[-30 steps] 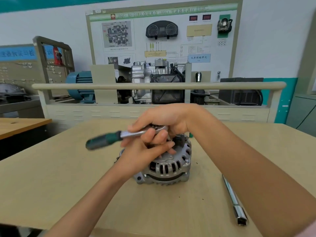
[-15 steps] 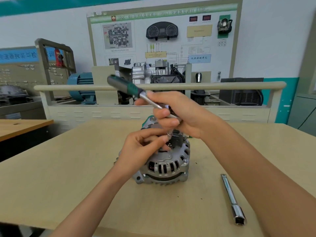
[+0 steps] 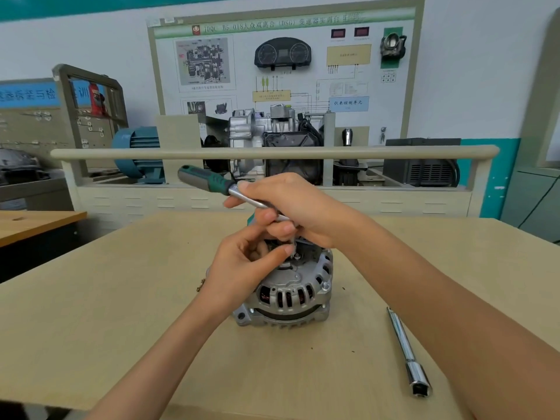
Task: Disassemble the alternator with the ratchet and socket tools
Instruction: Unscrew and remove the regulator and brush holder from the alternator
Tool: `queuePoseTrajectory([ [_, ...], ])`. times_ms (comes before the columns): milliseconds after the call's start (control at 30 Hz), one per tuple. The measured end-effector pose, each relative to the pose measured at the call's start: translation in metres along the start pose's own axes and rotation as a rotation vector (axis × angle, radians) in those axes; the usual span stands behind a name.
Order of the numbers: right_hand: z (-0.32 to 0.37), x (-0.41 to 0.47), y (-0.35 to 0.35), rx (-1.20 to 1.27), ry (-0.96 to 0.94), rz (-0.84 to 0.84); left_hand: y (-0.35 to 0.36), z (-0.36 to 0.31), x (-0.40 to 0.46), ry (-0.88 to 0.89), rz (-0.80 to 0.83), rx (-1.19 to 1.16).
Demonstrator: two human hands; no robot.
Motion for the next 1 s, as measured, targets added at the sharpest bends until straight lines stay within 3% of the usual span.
queuePoseTrajectory([
  [267,0.003,0.0024,0.004,-0.074,0.023,-0.019,0.0023,0.0005,-0.0004,-0.014,0.015,-0.057],
  [767,0.0026,0.0006,-0.0048,0.064,0.049,-0.024,0.0077,0.0036,0.0012,-0.037,-0.001,-0.076],
  [1000,-0.001,0.0037,-0.0026,0.153,0.026,-0.206,0.0059,0.0038,0.0003,-0.061,0.027,-0.048],
])
Point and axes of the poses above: each hand's wrist, its own x-axis towards the middle knuckle, its own y-axis out of the palm, z = x × y, the point moved 4 cm from there along x, towards the middle knuckle
